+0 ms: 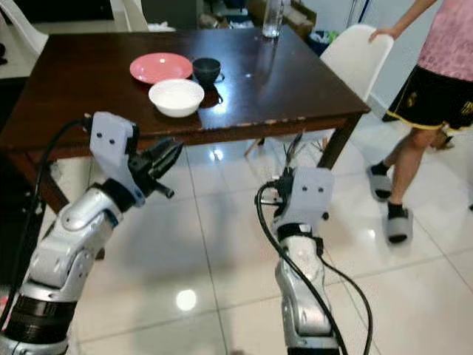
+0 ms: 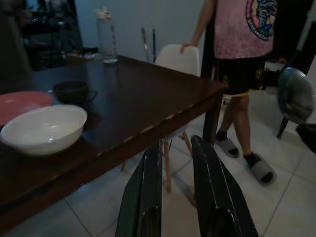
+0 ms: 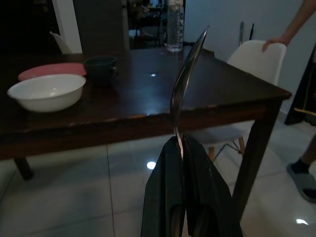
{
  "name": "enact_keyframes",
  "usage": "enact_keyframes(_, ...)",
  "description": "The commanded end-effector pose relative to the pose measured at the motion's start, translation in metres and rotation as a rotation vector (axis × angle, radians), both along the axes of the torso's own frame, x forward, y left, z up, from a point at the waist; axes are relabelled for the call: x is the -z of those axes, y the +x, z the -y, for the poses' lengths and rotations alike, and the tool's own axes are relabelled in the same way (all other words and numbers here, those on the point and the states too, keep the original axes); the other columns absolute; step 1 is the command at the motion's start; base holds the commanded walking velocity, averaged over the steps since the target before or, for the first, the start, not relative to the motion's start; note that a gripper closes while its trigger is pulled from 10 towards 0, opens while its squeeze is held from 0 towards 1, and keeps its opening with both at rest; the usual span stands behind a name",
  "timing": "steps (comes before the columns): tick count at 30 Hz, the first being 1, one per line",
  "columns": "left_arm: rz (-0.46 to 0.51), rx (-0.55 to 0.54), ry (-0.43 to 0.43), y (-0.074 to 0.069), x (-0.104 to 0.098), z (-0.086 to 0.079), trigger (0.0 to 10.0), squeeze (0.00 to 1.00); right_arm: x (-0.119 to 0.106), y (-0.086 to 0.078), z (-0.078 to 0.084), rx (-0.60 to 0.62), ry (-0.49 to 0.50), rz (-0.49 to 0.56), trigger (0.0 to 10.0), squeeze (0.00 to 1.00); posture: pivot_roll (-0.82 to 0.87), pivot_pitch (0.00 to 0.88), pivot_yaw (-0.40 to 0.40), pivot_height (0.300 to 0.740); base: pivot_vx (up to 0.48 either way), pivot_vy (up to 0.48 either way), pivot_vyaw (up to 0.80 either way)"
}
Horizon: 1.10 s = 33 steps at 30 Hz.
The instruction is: Setting the table
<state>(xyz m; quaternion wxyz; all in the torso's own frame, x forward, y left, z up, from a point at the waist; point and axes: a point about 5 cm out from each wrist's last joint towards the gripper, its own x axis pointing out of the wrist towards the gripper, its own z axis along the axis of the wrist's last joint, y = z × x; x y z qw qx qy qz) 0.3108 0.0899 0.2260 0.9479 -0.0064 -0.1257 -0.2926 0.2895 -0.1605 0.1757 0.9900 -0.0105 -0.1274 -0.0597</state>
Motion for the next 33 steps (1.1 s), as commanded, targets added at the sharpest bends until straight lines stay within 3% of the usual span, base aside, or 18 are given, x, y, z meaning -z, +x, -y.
enact_keyframes(1, -0.015, -0.01, 0.007, 0.0, 0.003, 0.002, 10.0, 0.0, -0.004, -0.001, 0.002, -0.004, -0.012, 0.018, 10.0, 0.0, -0.04, 0.045, 0.068, 0.74, 0.48, 0.0, 0.0)
enact_keyframes(7, -0.067, -0.146, 0.021, -0.003, 0.015, -0.009, 10.0, 0.0, -0.01, 0.001, -0.005, -0.108, -0.049, 0.033, 10.0, 0.0, -0.04, 0.044, 0.071, 0.74, 0.48, 0.0, 0.0)
enact_keyframes(9, -0.101, -0.242, 0.042, -0.012, 0.024, -0.025, 10.0, 0.0, -0.009, 0.002, -0.017, -0.248, -0.063, 0.01, 10.0, 0.0, -0.03, 0.045, 0.07, 0.74, 0.48, 0.0, 0.0)
enact_keyframes(10, -0.101, -0.242, 0.042, -0.012, 0.024, -0.025, 10.0, 0.0, -0.009, 0.002, -0.017, -0.248, -0.063, 0.01, 10.0, 0.0, -0.03, 0.045, 0.07, 0.74, 0.48, 0.0, 0.0)
enact_keyframes(12, -0.126, -0.329, 0.077, -0.024, 0.034, -0.045, 10.0, 0.0, -0.006, 0.002, -0.03, -0.378, -0.07, -0.018, 10.0, 0.0, -0.03, 0.046, 0.068, 0.74, 0.48, 0.0, 0.0)
enact_keyframes(15, -0.14, -0.392, 0.102, -0.031, 0.039, -0.06, 10.0, 0.0, -0.004, 0.001, -0.037, -0.44, -0.077, -0.03, 10.0, 0.0, 0.0, 0.051, 0.052, 0.74, 0.48, 0.0, 0.0)
enact_keyframes(18, -0.157, -0.557, 0.148, -0.047, 0.046, -0.097, 10.0, 0.0, -0.003, 0.003, -0.052, -0.549, -0.069, -0.047, 10.0, 0.0, 0.03, 0.056, 0.028, 0.74, 0.48, 0.0, 0.0)
enact_keyframes(20, -0.153, -0.598, 0.154, -0.052, 0.044, -0.106, 10.0, 0.0, -0.004, 0.005, -0.055, -0.572, -0.058, -0.048, 10.0, 0.0, 0.05, 0.058, 0.021, 0.74, 0.48, 0.0, 0.0)
enact_keyframes(26, -0.137, -0.639, 0.15, -0.054, 0.037, -0.112, 10.0, 0.0, -0.008, 0.009, -0.055, -0.587, -0.046, -0.046, 10.0, 0.0, 0.06, 0.056, 0.018, 0.74, 0.48, 0.0, 0.0)
enact_keyframes(29, -0.126, -0.62, 0.144, -0.05, 0.033, -0.106, 10.0, 0.0, -0.011, 0.011, -0.047, -0.561, -0.045, -0.046, 10.0, 0.0, 0.04, 0.055, 0.027, 0.74, 0.48, 0.0, 0.0)
enact_keyframes(33, -0.11, -0.545, 0.141, -0.042, 0.026, -0.093, 10.0, 0.0, -0.013, 0.007, -0.023, -0.443, -0.079, -0.064, 10.0, 0.0, 0.02, 0.058, 0.045, 0.74, 0.47, 0.0, 0.0)
